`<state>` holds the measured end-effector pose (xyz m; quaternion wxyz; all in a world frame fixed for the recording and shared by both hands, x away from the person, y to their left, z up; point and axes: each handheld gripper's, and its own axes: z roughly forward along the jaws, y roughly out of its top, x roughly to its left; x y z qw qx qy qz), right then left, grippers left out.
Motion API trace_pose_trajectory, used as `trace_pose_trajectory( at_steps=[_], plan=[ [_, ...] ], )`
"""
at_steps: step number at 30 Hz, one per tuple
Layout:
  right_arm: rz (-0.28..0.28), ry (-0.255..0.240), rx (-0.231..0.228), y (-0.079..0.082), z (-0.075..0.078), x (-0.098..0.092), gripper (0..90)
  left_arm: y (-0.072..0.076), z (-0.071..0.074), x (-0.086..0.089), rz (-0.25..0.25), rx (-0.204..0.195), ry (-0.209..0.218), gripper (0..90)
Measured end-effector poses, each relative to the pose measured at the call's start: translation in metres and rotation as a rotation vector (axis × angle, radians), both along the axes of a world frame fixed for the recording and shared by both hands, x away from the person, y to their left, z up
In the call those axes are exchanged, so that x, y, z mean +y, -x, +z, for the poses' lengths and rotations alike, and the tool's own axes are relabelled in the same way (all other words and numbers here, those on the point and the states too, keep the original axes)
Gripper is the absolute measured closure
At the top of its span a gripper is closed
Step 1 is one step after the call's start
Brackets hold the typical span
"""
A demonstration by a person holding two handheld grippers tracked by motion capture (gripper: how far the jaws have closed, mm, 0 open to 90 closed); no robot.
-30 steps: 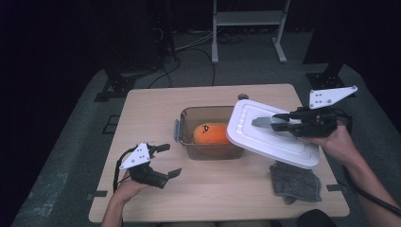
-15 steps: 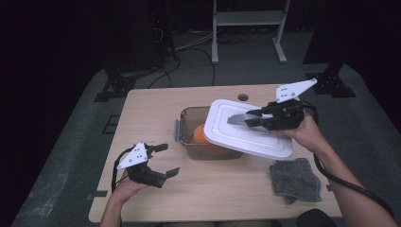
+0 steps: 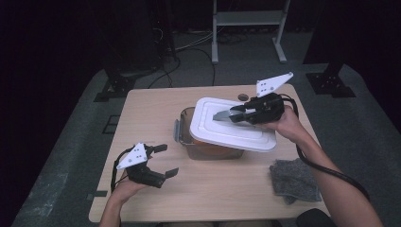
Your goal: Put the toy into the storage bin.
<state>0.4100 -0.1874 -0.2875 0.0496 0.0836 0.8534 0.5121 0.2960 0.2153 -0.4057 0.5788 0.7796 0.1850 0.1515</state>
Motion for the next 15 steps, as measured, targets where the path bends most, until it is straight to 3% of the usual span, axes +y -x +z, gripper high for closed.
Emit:
trace_pose_trajectory(
  at_steps=[15],
  plan=[
    [0.090, 0.047, 0.013, -0.026, -0.015, 0.029, 66.2, 0.004, -0.003, 0.009, 0.030, 0.014, 0.008, 7.3]
  ],
)
